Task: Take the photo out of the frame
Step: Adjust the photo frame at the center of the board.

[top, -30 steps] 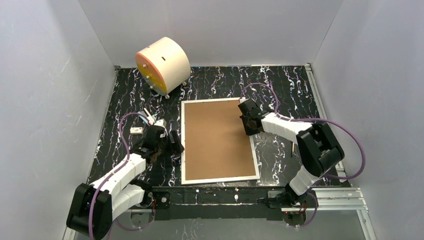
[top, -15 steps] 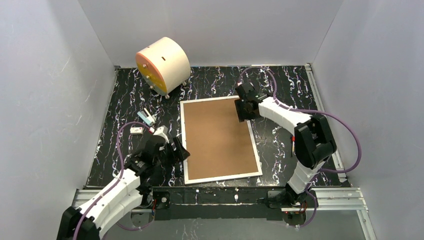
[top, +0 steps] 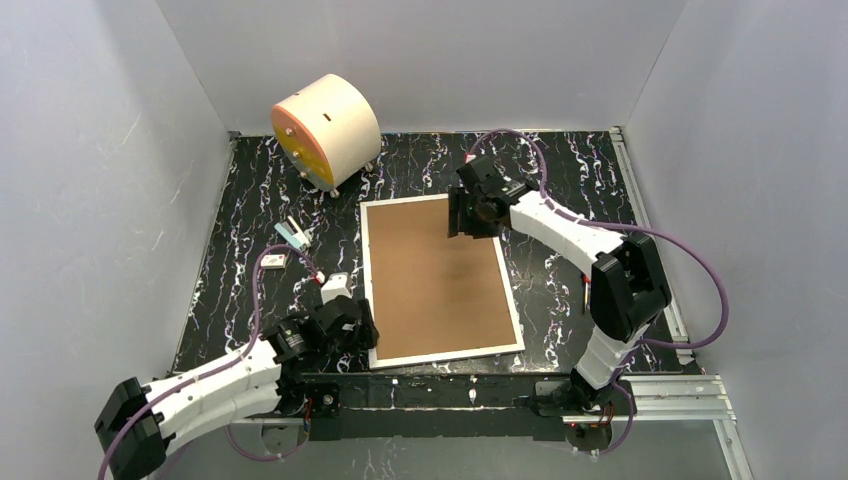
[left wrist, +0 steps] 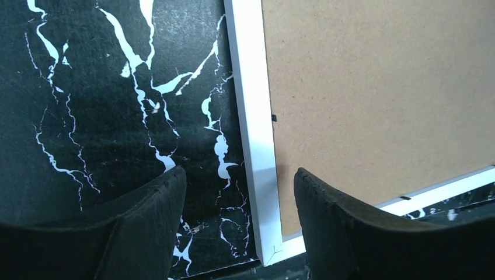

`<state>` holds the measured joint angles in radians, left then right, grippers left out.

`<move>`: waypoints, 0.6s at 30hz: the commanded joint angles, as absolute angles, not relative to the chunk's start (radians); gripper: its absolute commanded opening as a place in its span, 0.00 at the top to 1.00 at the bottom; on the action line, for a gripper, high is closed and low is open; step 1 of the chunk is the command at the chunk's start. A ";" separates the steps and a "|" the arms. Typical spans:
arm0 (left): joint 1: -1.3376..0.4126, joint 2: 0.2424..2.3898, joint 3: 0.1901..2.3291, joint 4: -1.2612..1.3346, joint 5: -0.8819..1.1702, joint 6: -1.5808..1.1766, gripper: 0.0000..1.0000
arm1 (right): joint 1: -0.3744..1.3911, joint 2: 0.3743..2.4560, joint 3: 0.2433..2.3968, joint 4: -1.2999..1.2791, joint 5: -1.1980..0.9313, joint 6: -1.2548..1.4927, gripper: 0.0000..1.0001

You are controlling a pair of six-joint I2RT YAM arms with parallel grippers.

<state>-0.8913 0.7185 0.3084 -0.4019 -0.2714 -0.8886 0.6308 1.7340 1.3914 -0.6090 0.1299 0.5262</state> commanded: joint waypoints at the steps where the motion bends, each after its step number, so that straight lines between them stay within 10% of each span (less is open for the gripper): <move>1: -0.986 0.769 0.335 -0.446 -0.426 -0.939 0.37 | 0.712 1.692 1.402 -0.543 0.081 0.684 0.33; 18: -1.123 0.854 0.303 -0.441 -0.494 -1.000 0.69 | 0.919 1.850 1.511 -0.540 0.165 0.866 0.36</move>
